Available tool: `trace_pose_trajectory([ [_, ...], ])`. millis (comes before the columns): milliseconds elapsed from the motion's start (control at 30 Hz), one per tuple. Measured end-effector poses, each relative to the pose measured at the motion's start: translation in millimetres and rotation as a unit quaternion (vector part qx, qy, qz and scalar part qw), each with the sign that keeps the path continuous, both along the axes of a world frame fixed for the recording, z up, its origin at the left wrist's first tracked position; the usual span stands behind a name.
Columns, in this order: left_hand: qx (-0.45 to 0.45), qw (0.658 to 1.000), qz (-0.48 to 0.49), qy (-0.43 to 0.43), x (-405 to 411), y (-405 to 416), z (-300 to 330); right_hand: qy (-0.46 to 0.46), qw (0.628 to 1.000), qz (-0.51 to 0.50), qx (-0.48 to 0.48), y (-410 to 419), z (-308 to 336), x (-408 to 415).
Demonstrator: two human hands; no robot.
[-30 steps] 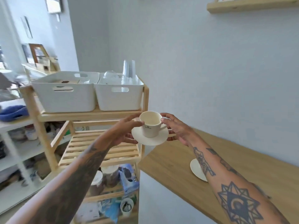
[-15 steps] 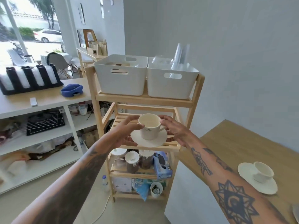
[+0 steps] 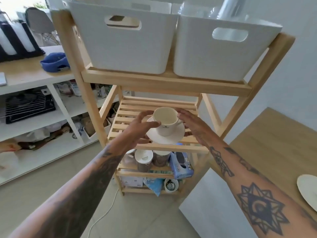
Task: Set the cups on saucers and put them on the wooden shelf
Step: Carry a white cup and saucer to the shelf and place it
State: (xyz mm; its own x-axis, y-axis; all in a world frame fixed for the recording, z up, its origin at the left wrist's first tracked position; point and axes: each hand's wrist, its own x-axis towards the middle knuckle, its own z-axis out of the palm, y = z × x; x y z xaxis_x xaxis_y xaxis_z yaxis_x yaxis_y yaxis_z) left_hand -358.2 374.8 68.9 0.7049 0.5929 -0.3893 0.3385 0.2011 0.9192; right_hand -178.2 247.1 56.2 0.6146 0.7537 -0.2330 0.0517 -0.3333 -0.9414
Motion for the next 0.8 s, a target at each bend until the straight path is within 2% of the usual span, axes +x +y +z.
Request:
trace_pose_trajectory([
  [400,0.014,0.999,-0.012,0.026,69.9,63.3,-104.2,-0.004,1.0,-0.013,0.009,56.3,-107.5,59.0],
  [800,0.032,0.999,0.008,0.028,76.5,93.5,-125.9,0.001,1.0,-0.019,0.017,93.1,-136.1,65.1],
])
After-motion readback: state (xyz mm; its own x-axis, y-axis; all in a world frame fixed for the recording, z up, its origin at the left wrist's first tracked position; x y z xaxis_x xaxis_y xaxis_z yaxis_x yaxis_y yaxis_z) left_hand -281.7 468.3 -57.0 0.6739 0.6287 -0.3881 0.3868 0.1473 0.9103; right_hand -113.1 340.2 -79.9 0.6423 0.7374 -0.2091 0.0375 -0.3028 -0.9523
